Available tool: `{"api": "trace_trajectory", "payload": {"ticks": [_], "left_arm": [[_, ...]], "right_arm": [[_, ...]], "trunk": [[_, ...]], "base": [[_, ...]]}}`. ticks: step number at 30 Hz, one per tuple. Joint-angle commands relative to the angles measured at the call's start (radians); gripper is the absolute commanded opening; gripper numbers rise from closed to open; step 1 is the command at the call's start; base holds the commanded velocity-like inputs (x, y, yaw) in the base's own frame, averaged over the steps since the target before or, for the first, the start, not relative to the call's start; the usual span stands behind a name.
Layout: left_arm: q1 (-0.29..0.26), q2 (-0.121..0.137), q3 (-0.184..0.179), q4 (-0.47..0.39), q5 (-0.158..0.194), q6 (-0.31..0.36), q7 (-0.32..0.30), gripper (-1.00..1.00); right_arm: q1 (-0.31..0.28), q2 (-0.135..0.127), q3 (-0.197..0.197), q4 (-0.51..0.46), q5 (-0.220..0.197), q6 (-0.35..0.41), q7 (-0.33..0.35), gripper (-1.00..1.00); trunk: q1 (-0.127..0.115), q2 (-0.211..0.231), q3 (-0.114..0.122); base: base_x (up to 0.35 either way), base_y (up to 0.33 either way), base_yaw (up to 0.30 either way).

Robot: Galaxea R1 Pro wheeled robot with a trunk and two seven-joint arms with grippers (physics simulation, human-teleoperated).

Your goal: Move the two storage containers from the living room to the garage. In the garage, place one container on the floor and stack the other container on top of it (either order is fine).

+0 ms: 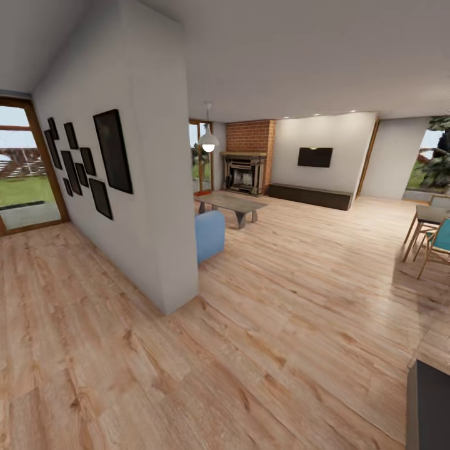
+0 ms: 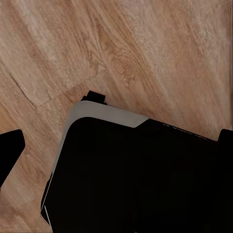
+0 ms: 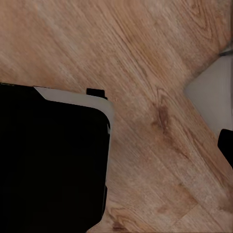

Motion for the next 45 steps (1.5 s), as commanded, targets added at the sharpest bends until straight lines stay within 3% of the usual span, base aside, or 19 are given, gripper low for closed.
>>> {"api": "trace_trajectory", "payload": {"ticks": [1,45], "left_arm": [[-0.001,0.0,-0.008,0.0,0.008,0.0,0.004,1.0],[-0.001,0.0,-0.008,0.0,0.008,0.0,0.004,1.0]], "right_arm": [[-0.002,0.001,0.008,0.003,-0.01,-0.006,-0.001,1.0],[-0.002,0.001,0.008,0.003,-0.01,-0.006,0.002,1.0]], "trunk": [[0.001,-0.002,-0.002],[0.001,-0.002,-0.002]], "base": [[0.324,0.0,-0.183],[0.324,0.0,-0.19]]}}
